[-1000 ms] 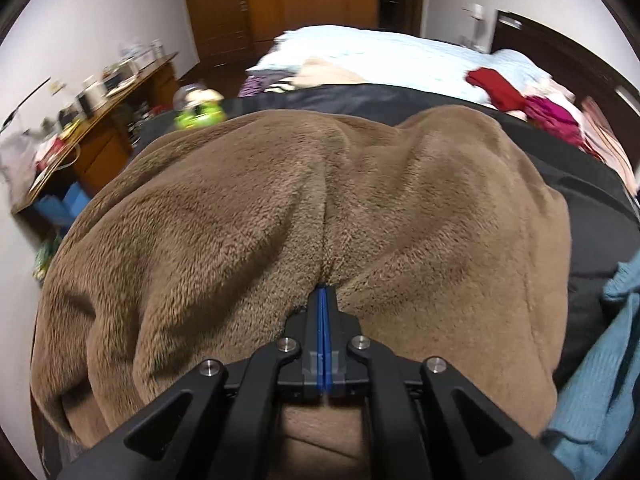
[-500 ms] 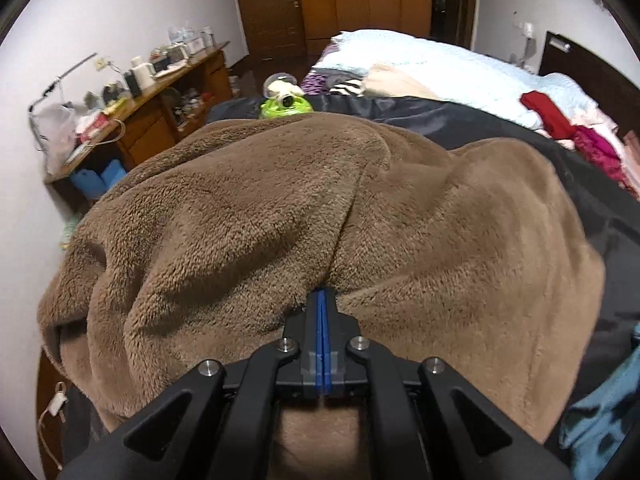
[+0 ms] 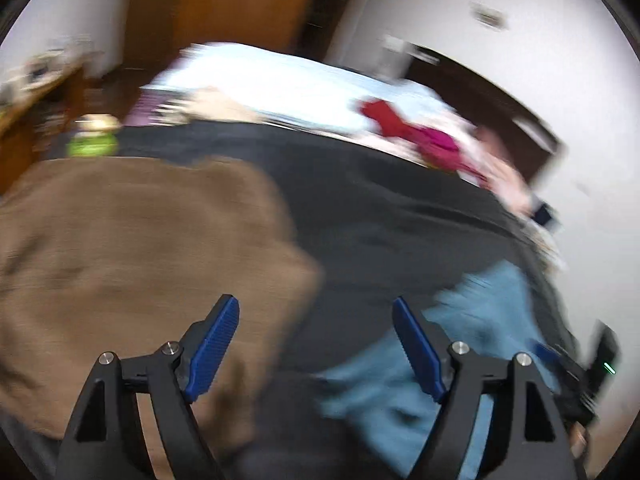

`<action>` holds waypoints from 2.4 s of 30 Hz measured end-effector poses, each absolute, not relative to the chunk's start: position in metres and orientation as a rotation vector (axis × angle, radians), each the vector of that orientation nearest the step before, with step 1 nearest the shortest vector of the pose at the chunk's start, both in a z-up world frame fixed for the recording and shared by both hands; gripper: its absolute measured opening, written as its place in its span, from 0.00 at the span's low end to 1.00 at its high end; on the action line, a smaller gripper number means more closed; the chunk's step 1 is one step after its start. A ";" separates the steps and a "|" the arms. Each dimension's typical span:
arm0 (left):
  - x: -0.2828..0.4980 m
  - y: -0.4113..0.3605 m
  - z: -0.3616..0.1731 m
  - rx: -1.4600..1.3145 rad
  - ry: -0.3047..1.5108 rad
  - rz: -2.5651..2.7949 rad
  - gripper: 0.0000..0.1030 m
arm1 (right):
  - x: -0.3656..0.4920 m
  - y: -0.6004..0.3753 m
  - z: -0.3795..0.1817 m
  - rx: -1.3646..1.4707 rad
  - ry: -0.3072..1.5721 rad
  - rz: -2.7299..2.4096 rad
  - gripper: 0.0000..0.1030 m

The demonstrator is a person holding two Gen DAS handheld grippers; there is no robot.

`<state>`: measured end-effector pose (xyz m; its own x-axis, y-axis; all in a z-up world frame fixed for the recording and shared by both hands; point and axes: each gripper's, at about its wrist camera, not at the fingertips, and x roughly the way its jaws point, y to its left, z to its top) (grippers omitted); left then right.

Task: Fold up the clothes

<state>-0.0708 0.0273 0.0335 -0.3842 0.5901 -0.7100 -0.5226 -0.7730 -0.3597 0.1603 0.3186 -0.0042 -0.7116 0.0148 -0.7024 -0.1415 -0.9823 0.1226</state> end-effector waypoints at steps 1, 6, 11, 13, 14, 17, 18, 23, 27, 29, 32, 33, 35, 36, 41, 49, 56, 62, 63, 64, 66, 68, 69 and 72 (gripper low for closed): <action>-0.067 0.041 0.030 -1.152 -0.089 2.114 0.80 | 0.161 0.319 -0.004 -1.153 0.262 2.821 0.94; -0.056 0.096 0.013 -1.160 -0.042 1.939 0.80 | 0.161 0.321 -0.003 -1.149 0.277 2.829 0.94; -0.053 0.115 0.002 -1.207 -0.103 1.781 0.54 | 0.161 0.322 -0.003 -1.145 0.291 2.836 0.94; -0.055 0.120 0.000 -1.223 -0.123 1.743 0.36 | 0.161 0.321 -0.004 -1.144 0.293 2.838 0.94; -0.055 0.122 -0.002 -1.226 -0.124 1.737 0.27 | 0.161 0.321 -0.004 -1.143 0.293 2.838 0.94; -0.054 0.117 -0.004 -1.221 -0.129 1.716 0.23 | 0.161 0.321 -0.004 -1.142 0.294 2.840 0.94; -0.053 0.117 -0.003 -1.214 -0.133 1.711 0.23 | 0.161 0.321 -0.004 -1.142 0.295 2.840 0.94; -0.056 0.116 0.001 -1.148 -0.163 1.658 0.37 | 0.160 0.321 -0.004 -1.144 0.298 2.839 0.94; -0.068 0.121 -0.005 -1.131 -0.208 1.627 0.52 | 0.161 0.321 -0.004 -1.144 0.298 2.838 0.94; -0.071 0.125 -0.008 -1.134 -0.212 1.616 0.48 | 0.161 0.321 -0.004 -1.143 0.300 2.838 0.94; -0.066 0.131 -0.009 -1.130 -0.170 1.607 0.17 | 0.160 0.321 -0.004 -1.146 0.301 2.835 0.94; -0.063 0.131 -0.008 -1.121 -0.156 1.613 0.16 | 0.159 0.321 -0.004 -1.147 0.302 2.834 0.94; -0.057 0.127 -0.003 -1.102 -0.150 1.629 0.15 | 0.159 0.323 -0.005 -1.147 0.304 2.833 0.94; -0.054 0.122 0.002 -1.088 -0.148 1.651 0.15 | 0.159 0.323 -0.004 -1.144 0.307 2.835 0.94; -0.032 0.091 0.035 -0.995 -0.119 1.823 0.15 | 0.169 0.333 0.005 -1.080 0.417 2.904 0.94; -0.007 0.021 0.081 -0.874 -0.150 2.050 0.15 | 0.194 0.410 0.030 -0.947 0.604 2.824 0.94; 0.000 0.002 0.084 -0.867 -0.168 2.087 0.15 | 0.153 0.456 0.023 -1.043 0.589 2.790 0.94; -0.002 -0.004 0.078 -0.890 -0.197 2.092 0.15 | 0.089 0.462 0.009 -1.197 0.540 2.878 0.94; -0.003 -0.006 0.077 -0.895 -0.201 2.093 0.15 | 0.079 0.463 0.005 -1.218 0.551 2.887 0.94; -0.003 -0.007 0.076 -0.899 -0.204 2.093 0.15 | 0.070 0.465 0.002 -1.238 0.562 2.893 0.94; -0.006 -0.009 0.074 -0.911 -0.216 2.091 0.15 | 0.053 0.466 -0.004 -1.275 0.587 2.907 0.94; -0.009 -0.011 0.072 -0.920 -0.229 2.086 0.15 | 0.039 0.466 -0.011 -1.331 0.603 2.928 0.94; -0.010 -0.011 0.071 -0.923 -0.233 2.085 0.15 | 0.032 0.464 -0.015 -1.361 0.605 2.938 0.94; -0.012 -0.013 0.070 -0.926 -0.236 2.087 0.15 | 0.016 0.455 -0.026 -1.447 0.592 2.971 0.94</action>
<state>-0.0116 -0.0129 0.0703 -0.3921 0.7500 -0.5326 -0.6119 -0.6450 -0.4578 0.0157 0.4546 -0.0257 -0.6095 -0.3399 -0.7162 0.0394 -0.9153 0.4008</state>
